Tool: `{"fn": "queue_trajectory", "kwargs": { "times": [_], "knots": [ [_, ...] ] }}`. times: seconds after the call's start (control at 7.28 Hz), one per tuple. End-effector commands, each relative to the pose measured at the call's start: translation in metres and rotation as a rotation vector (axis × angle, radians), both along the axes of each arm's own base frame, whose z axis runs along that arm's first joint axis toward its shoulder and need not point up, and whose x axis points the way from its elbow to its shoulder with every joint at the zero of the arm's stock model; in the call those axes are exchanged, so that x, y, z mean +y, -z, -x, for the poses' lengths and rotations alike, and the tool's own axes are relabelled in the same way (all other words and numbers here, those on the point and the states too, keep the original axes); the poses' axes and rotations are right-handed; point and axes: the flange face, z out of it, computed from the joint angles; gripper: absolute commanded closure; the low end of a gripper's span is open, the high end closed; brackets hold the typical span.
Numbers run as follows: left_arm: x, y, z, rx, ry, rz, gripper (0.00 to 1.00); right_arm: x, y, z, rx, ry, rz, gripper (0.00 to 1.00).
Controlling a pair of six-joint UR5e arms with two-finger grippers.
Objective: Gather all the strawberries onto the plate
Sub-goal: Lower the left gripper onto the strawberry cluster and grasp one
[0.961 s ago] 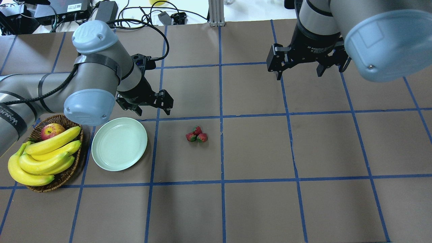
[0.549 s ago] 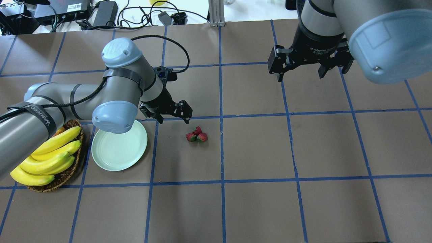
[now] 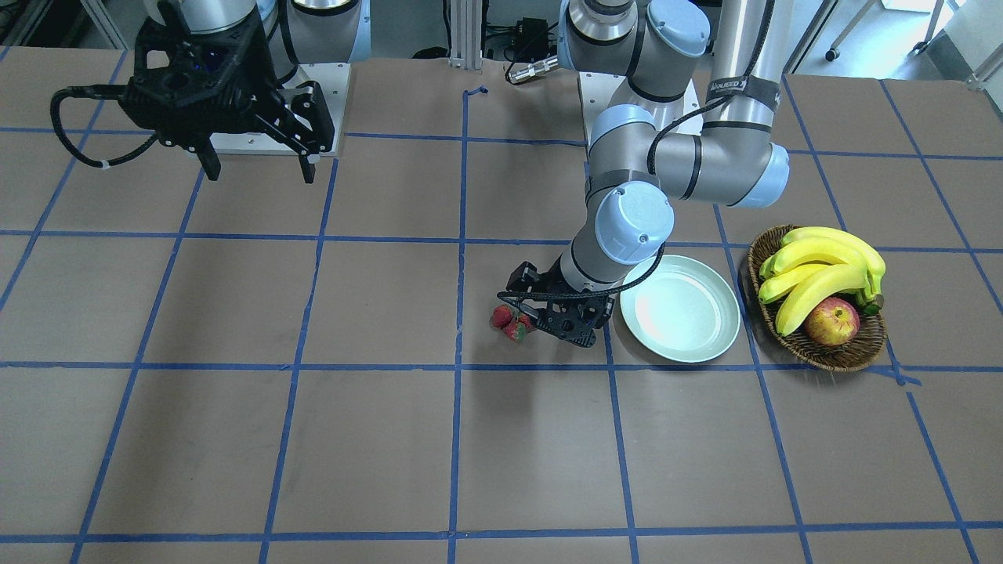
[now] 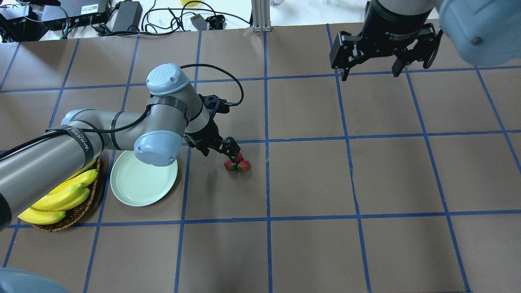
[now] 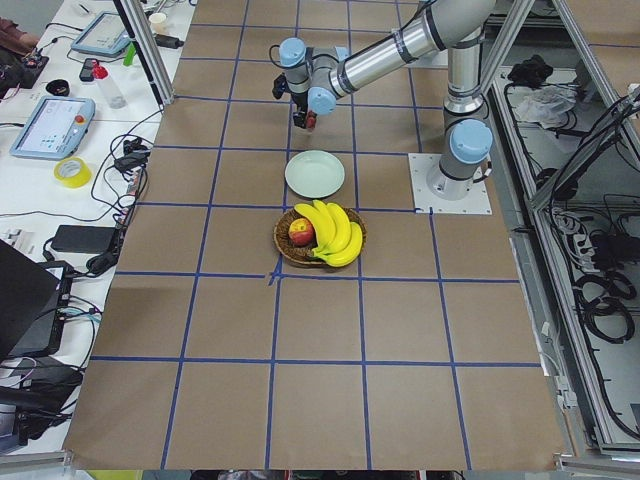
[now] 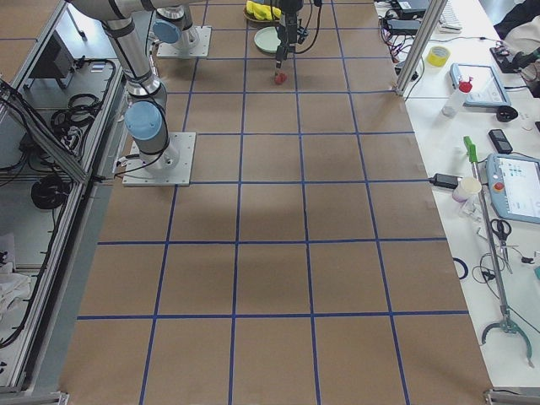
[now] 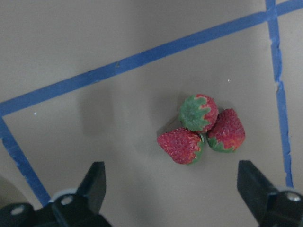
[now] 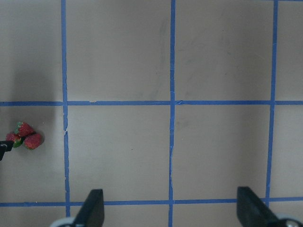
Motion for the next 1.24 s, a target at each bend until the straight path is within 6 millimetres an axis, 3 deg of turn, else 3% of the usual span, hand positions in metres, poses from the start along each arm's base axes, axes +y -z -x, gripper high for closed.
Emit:
{"fn": "queue_trajectory", "kwargs": {
  "times": [0.0, 0.14, 0.27, 0.41, 0.55, 0.69, 1.1],
  "knots": [
    [-0.0043, 0.0234, 0.0034, 0.033, 0.053, -0.010, 0.06, -0.0056, -0.0027, 0.0055, -0.001, 0.007, -0.012, 0.00],
    [-0.0037, 0.0301, 0.0053, 0.052, 0.060, -0.024, 0.09, -0.0049, -0.0030, 0.0065, 0.000, 0.009, -0.015, 0.00],
    [-0.0033, 0.0309, 0.0065, 0.058, 0.065, -0.025, 0.26, -0.0022, -0.0050, 0.0068, 0.000, 0.009, -0.013, 0.00],
    [-0.0013, 0.0311, 0.0104, 0.058, 0.077, -0.028, 0.44, -0.0007, -0.0065, 0.0060, -0.002, 0.009, -0.010, 0.00],
    [0.0004, 0.0315, 0.0132, 0.055, 0.085, -0.030, 0.74, -0.0010, -0.0058, 0.0072, 0.003, 0.011, -0.011, 0.00],
    [0.0002, 0.0316, 0.0123, 0.052, 0.078, -0.033, 0.96, -0.0006, -0.0060, 0.0054, 0.000, 0.008, -0.010, 0.00],
    [-0.0011, 0.0293, 0.0128, 0.054, 0.067, -0.032, 1.00, -0.0002, -0.0052, 0.0045, -0.001, 0.004, -0.012, 0.00]
  ]
}}
